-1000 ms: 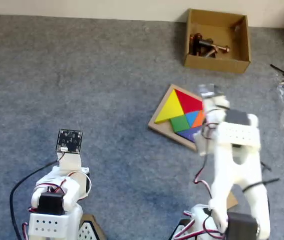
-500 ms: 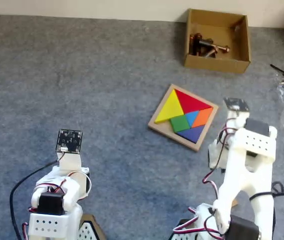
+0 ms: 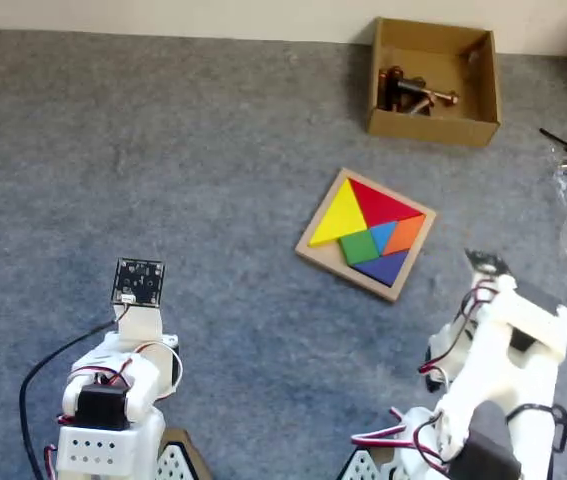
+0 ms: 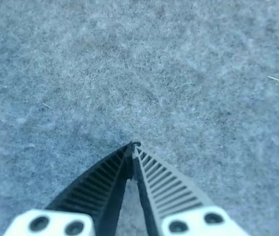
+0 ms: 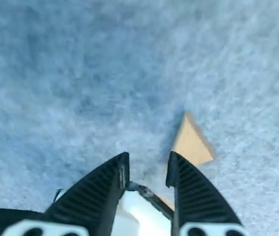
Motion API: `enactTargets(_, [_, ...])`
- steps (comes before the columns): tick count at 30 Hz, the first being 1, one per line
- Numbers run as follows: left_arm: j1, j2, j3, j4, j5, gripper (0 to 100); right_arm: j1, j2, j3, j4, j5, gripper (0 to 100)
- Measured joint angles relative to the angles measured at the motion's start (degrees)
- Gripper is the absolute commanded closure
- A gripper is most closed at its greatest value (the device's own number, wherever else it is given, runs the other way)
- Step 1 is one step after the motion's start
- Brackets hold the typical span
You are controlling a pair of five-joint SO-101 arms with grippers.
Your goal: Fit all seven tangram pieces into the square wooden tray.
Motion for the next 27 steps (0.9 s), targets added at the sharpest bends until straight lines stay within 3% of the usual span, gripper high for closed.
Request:
enactTargets(13, [0.0,0.0,0.0,0.0,0.0,99,10.29,-0.09,2.9,-5.89,7.03,87.1])
enactTargets(27, [0.0,0.0,0.0,0.0,0.0,99,10.99,-0.09,3.08,-6.51,9.14,87.1])
